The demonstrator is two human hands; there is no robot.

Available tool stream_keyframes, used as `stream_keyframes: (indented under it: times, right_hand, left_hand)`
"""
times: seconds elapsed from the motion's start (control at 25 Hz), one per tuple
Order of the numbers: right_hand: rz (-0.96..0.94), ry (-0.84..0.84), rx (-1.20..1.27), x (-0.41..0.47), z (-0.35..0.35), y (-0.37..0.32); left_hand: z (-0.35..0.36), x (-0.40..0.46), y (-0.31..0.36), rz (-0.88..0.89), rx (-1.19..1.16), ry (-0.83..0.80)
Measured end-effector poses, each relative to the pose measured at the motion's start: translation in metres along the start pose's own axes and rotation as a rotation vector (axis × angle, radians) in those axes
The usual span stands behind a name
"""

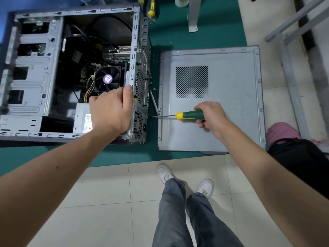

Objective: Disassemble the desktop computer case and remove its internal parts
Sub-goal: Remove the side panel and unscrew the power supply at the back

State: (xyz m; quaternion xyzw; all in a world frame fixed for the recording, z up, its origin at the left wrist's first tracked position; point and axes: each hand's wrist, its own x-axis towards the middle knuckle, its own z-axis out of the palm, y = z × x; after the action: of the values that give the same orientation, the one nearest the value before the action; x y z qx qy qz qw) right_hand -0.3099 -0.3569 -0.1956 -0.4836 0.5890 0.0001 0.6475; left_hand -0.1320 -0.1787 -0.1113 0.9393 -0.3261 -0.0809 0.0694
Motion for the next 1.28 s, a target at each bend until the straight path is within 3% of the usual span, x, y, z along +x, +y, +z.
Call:
stream_keyframes:
  times: [0.16,0.24,0.36,0.48,0.56,0.8,1.0,1.2,1.28]
  right_hand:
    - [-0.007,0.126,0.274,-0.005,0.013,0.011]
    - [-0.017,0.155,0.289,-0.007,0.016,0.014]
    - [-0.038,0.173,0.113,-0.008,0.014,0.017]
    - [-0.018,0.132,-0.282,-0.005,0.002,0.012]
    - [-0.006,0.106,-0.422,-0.001,-0.004,0.009]
    - [0.033,-0.046,-0.21,0.002,-0.009,0.011]
    - [-0.018,-0.009,-0.357,0.002,-0.008,0.009]
    - [-0.044,-0.032,-0.748,0.0,-0.011,0.005]
    - [-0.009,-0.035,-0.605,0.0,-0.011,0.003]
  left_hand:
    - [0.0,0.0,0.001,0.003,-0.002,0.014]
    - [0.001,0.0,-0.001,0.002,-0.005,0.021]
    - [0.001,0.0,0.0,0.013,-0.01,0.021]
    - [0.001,0.0,-0.001,0.014,-0.011,0.023]
    - [0.0,0.001,-0.001,0.018,-0.01,0.024]
    - [0.001,0.001,-0.002,0.022,-0.016,0.029]
    - [0.0,0.0,-0.001,0.025,-0.018,0.026]
    - [0.0,0.0,-0.001,0.03,-0.009,0.029]
    - [0.0,0.0,-0.002,0.03,-0.011,0.031]
